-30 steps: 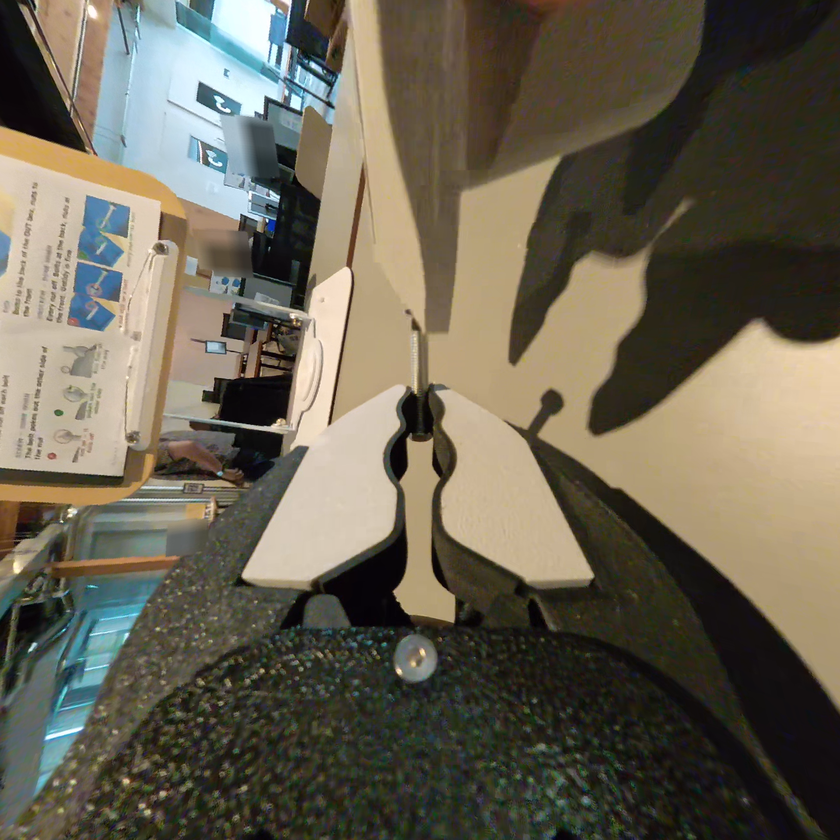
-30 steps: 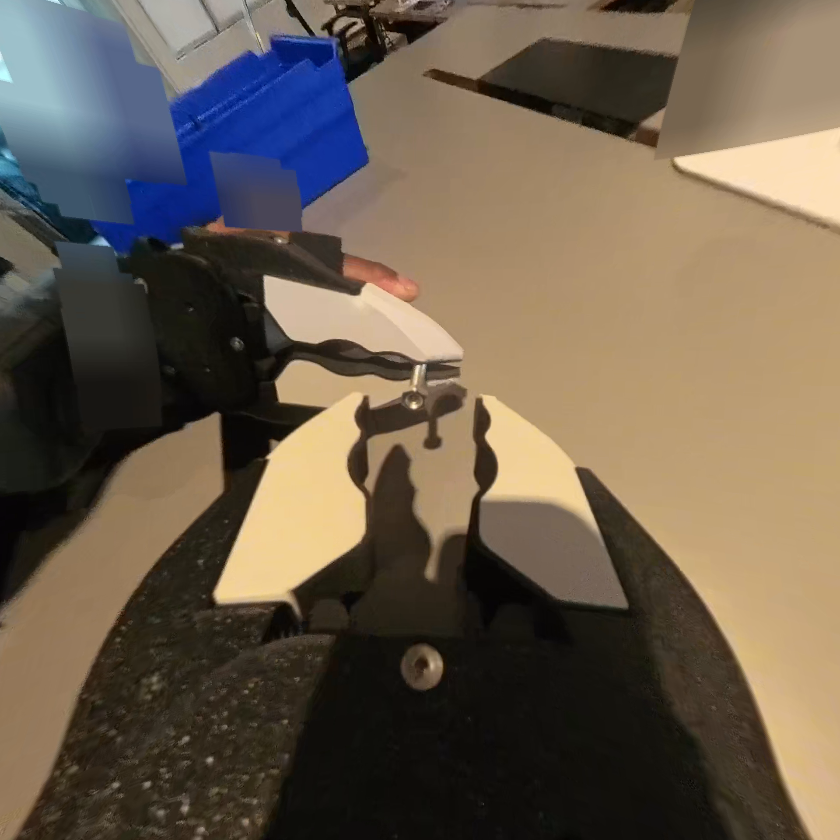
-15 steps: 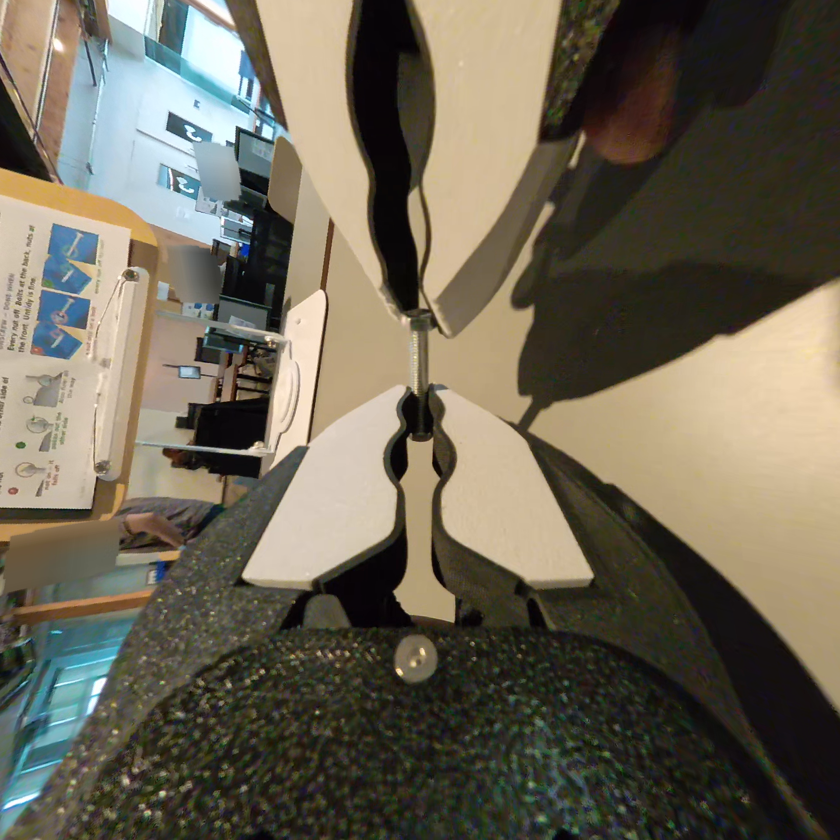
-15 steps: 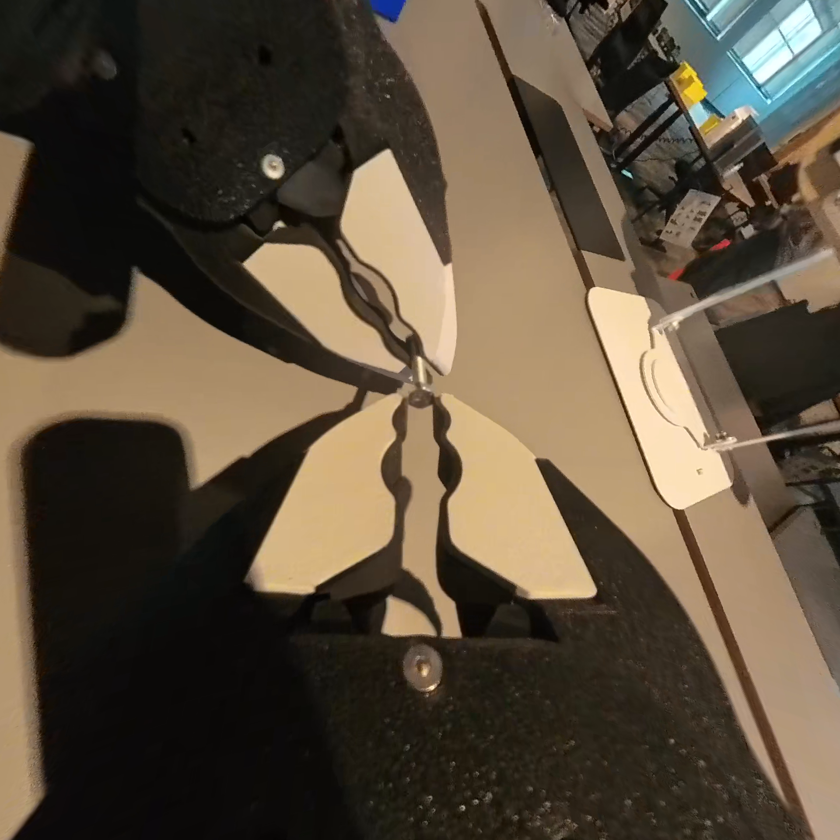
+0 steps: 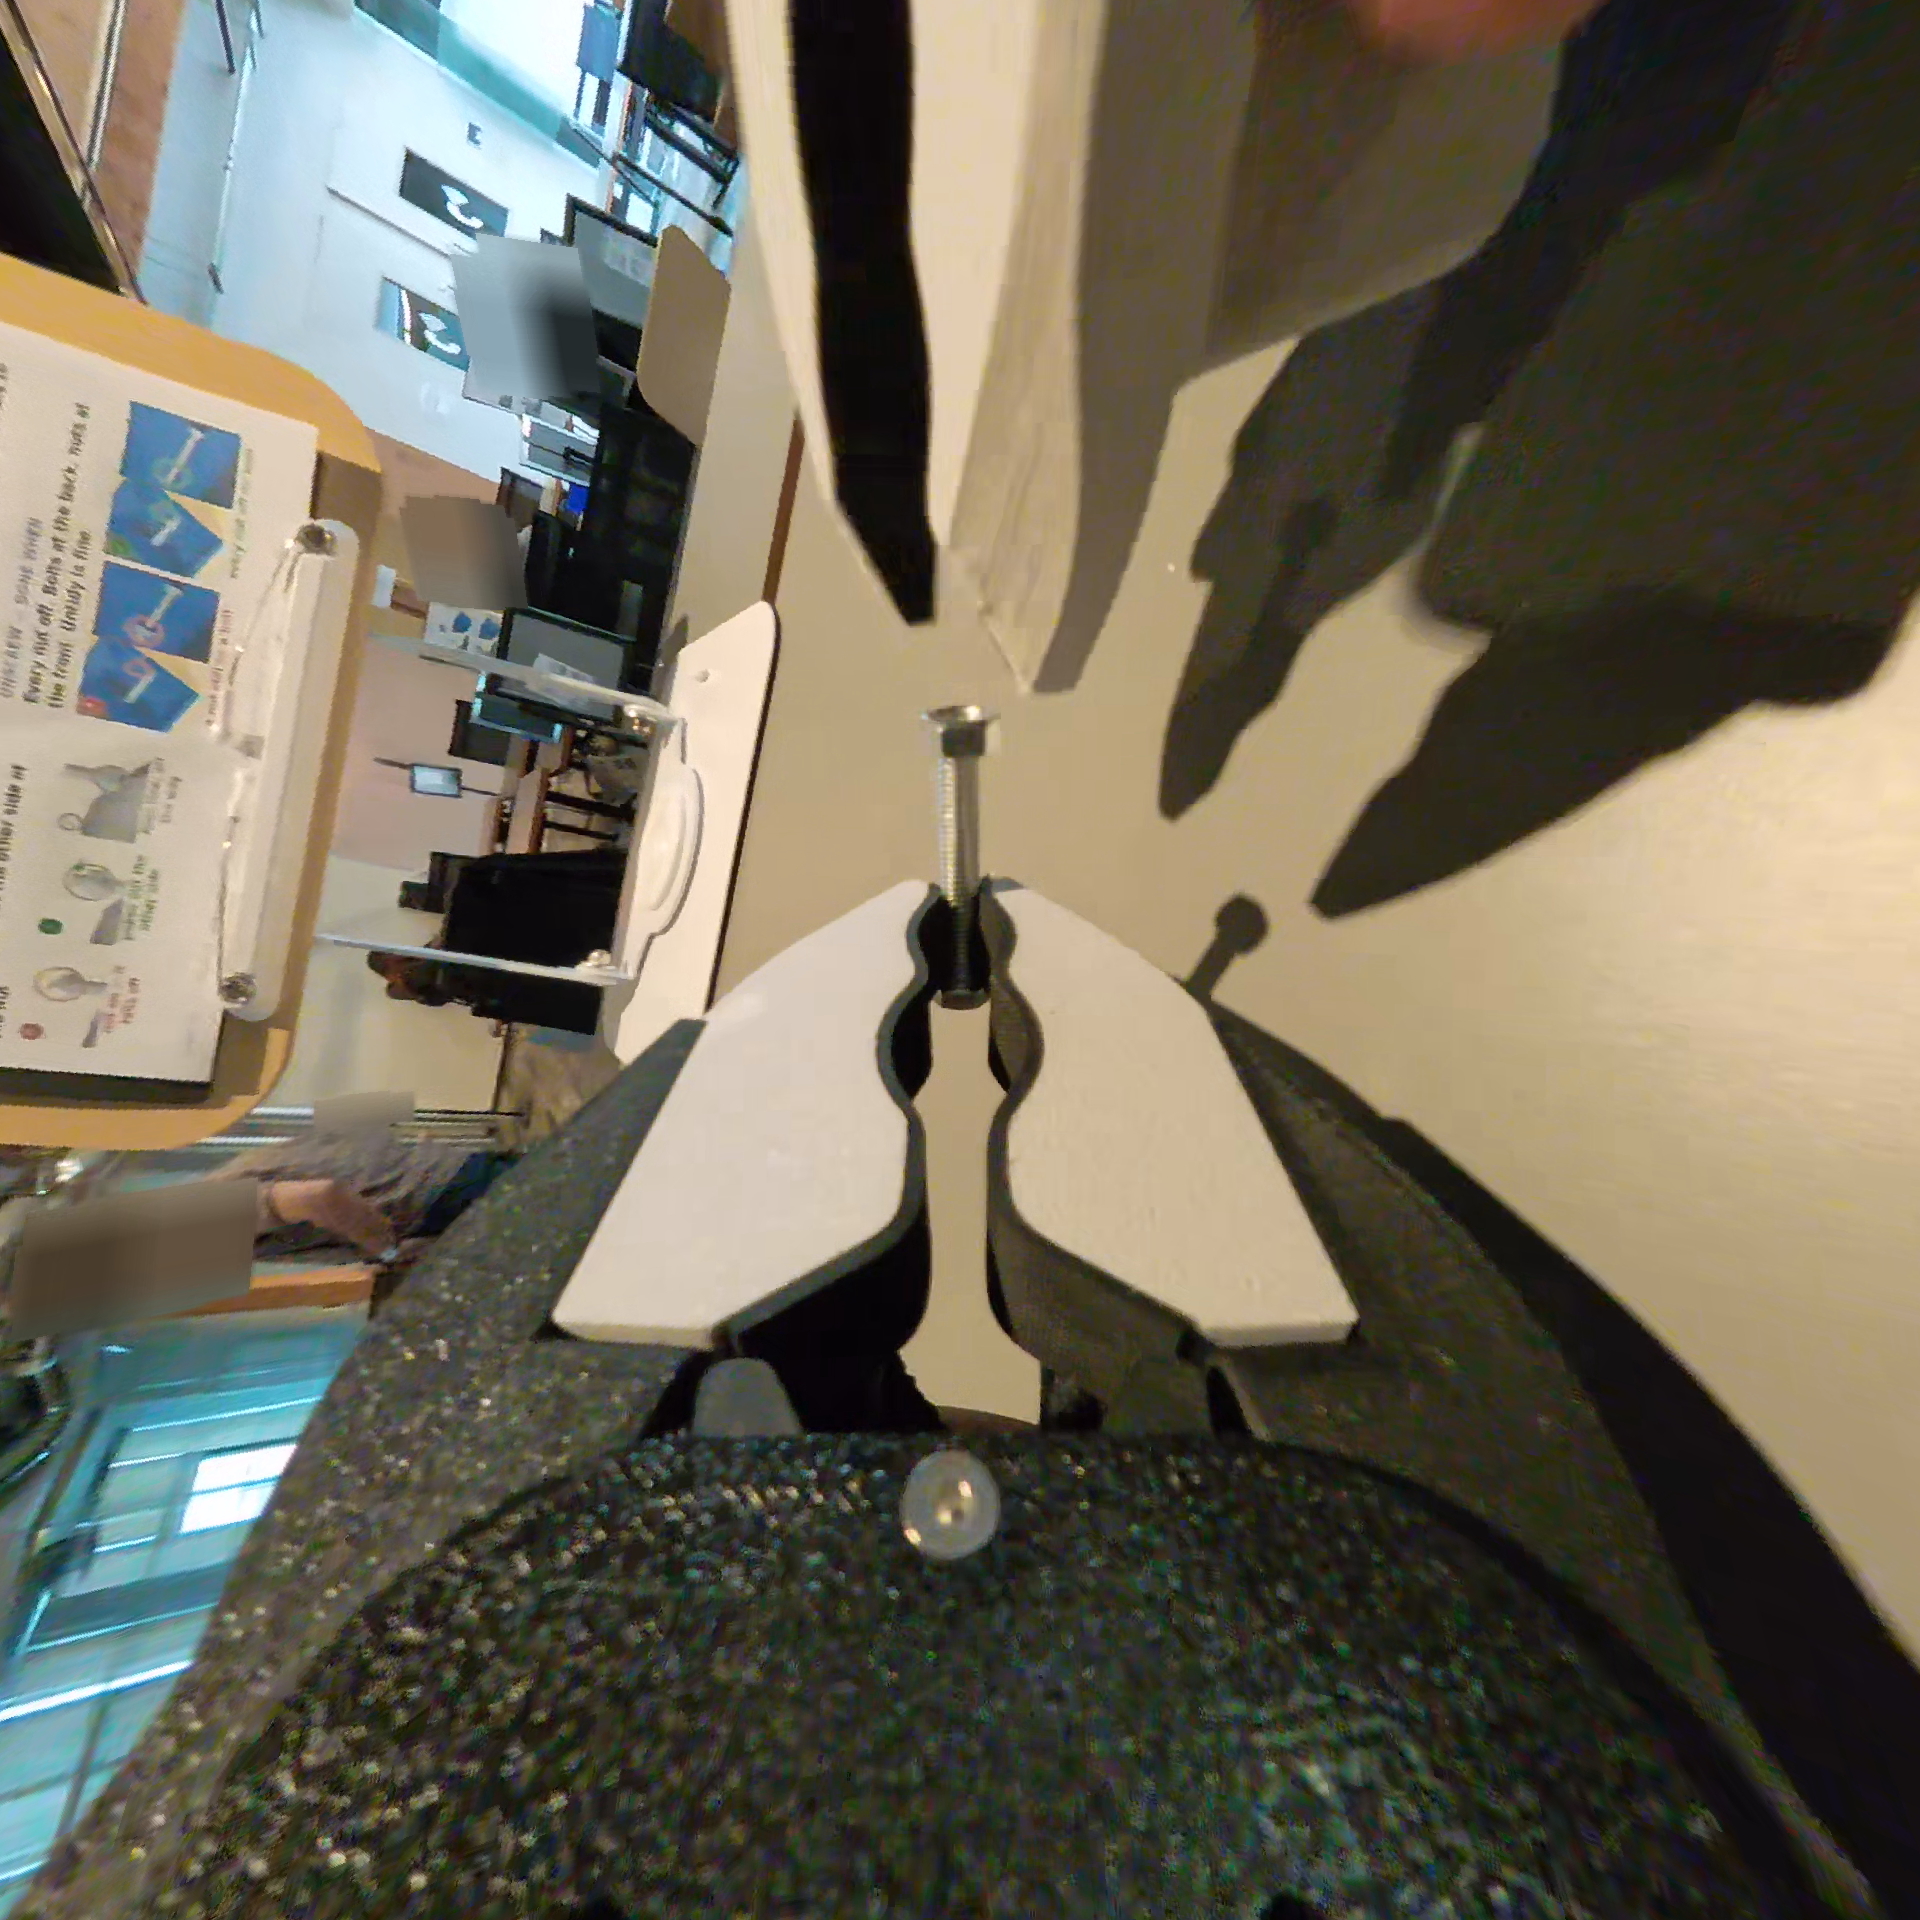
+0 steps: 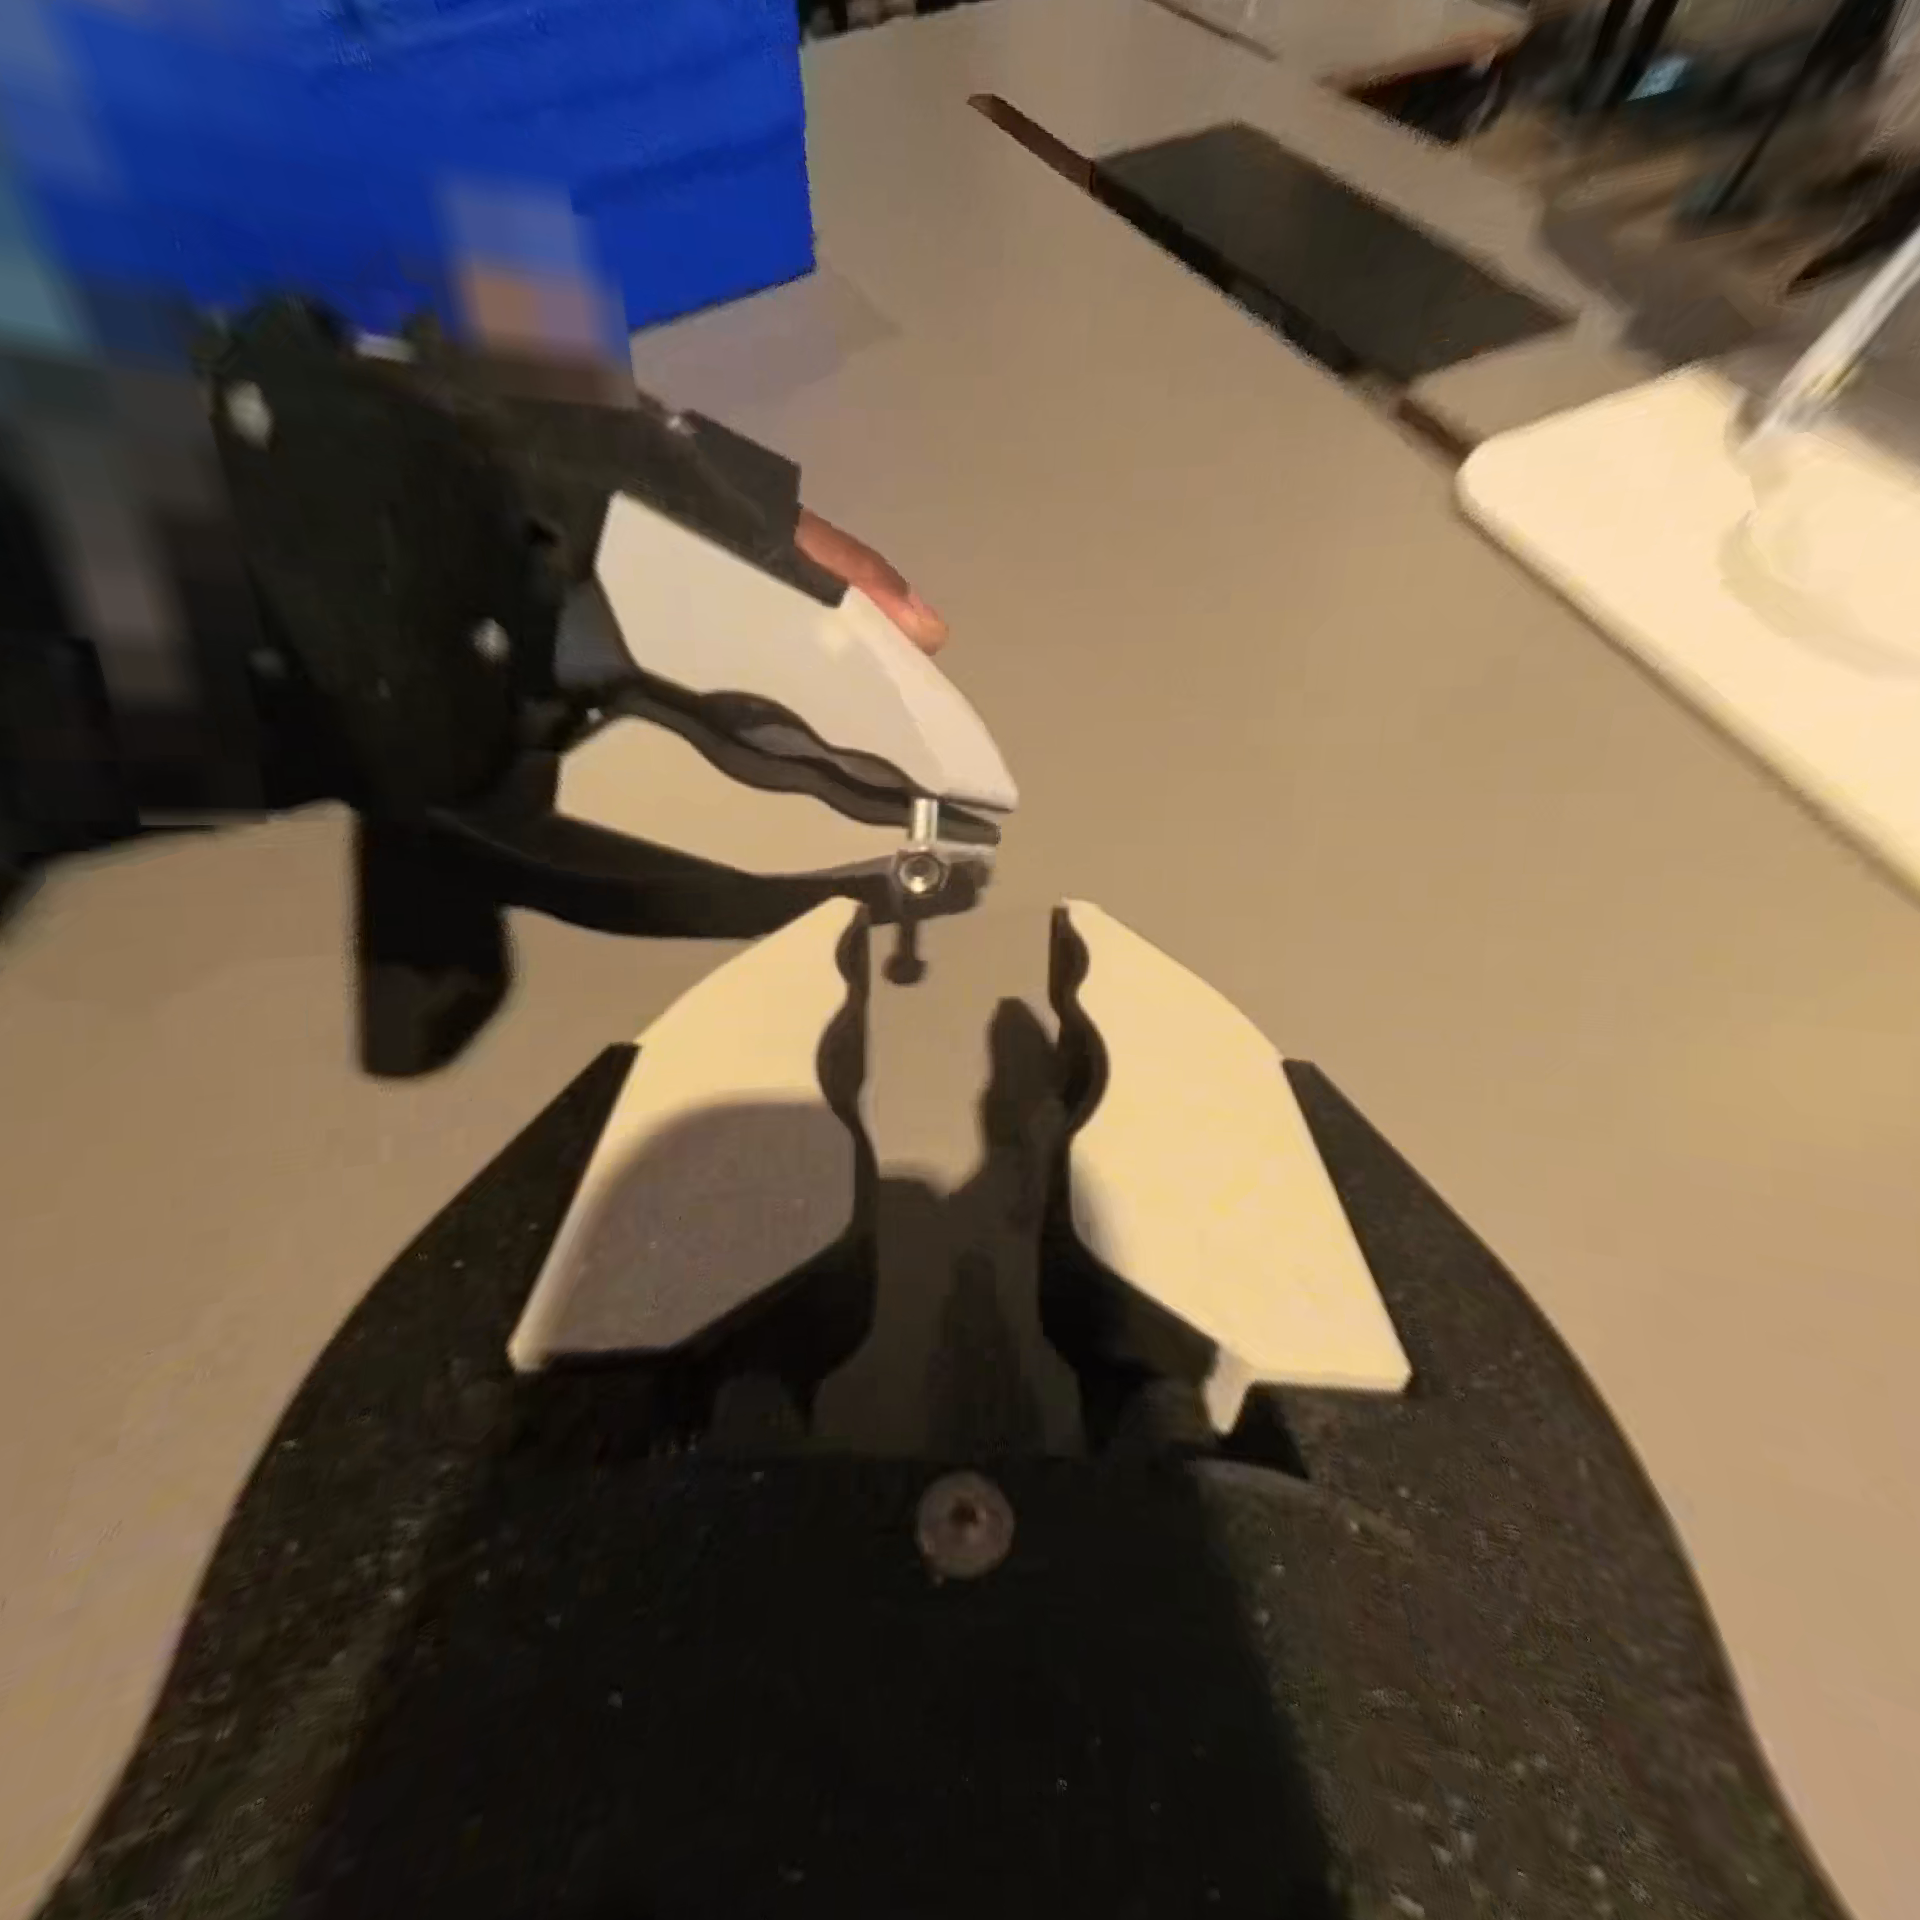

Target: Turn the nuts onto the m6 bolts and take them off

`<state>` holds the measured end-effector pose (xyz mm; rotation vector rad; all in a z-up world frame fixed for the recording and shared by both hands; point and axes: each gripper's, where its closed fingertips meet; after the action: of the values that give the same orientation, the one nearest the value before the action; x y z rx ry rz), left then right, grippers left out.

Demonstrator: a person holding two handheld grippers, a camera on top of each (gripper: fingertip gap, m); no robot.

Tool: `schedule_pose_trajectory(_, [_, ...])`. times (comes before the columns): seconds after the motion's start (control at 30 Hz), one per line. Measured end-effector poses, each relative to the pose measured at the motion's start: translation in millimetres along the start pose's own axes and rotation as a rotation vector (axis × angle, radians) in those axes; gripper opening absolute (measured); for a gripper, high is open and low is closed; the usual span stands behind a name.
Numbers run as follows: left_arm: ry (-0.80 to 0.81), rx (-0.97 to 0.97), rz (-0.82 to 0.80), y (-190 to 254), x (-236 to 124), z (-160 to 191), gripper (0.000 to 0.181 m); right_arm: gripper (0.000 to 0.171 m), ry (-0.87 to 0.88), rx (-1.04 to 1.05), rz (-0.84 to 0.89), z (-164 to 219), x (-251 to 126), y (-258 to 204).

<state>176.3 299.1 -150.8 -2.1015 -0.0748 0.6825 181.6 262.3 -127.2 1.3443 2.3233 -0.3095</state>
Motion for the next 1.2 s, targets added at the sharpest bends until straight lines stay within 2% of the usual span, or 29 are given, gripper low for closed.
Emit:
schedule_pose_trajectory(0.1, [0.009, -0.005, 0.032, 4.9, 0.7, -0.7, 0.005, 0.033, -0.024, -0.325, 0.134, -2.1, -4.1, 1.0])
schedule_pose_trajectory(0.17, [0.016, 0.001, 0.049, 8.5, 1.0, -2.1, 0.005, 0.032, -0.037, -0.467, 0.163, -1.0, -2.9, -4.5])
schedule_pose_trajectory(0.27, [0.028, 0.005, 0.064, 11.2, 0.6, -4.6, 0.005, 0.027, -0.045, -0.505, 0.133, 2.3, 1.5, -12.5])
schedule_pose_trajectory(0.4, [0.037, 0.021, 0.075, 14.4, 0.5, -7.2, 0.005, 0.010, -0.058, -0.487, 0.122, 4.6, 5.1, -15.4])
schedule_pose_trajectory(0.5, [0.003, 0.063, 0.052, 13.3, 2.1, -3.2, 0.006, 0.010, -0.099, -0.331, 0.102, 8.2, 8.7, -12.8])
schedule_pose_trajectory(0.67, [-0.050, 0.121, 0.005, 8.1, 2.6, 1.9, 0.005, 0.010, -0.037, 0.344, -0.056, 6.8, 13.1, -11.6])
schedule_pose_trajectory(0.73, [-0.032, 0.085, 0.004, 6.4, 2.0, -0.2, 0.005, 0.010, 0.025, 0.434, -0.142, 2.6, 10.9, -11.4])
schedule_pose_trajectory(0.83, [-0.021, 0.023, 0.016, 4.3, 1.6, 0.8, 0.005, 0.023, 0.057, 0.296, -0.154, -3.0, 4.7, -8.1])
schedule_pose_trajectory(0.93, [-0.006, -0.025, 0.044, 5.8, 1.4, 2.3, 0.005, 0.029, 0.049, -0.023, -0.034, -5.9, -1.4, -4.8])
schedule_pose_trajectory(1.07, [0.004, -0.033, 0.078, 10.6, 1.6, 1.3, 0.005, 0.029, -0.054, -0.453, 0.137, 4.9, 0.2, -4.5])
schedule_pose_trajectory(1.2, [0.023, -0.021, 0.116, 17.4, 1.5, -2.1, 0.005, 0.028, -0.090, -0.563, 0.162, 11.9, 8.1, -8.8])
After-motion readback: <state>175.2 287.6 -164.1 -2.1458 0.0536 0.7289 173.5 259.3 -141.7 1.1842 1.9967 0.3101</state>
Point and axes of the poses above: each gripper's, where its closed fingertips meet, x out along the fingers, z out of its underside, y = z × x across the jaws, and after that the axes turned 2 degrees about z, right-handed
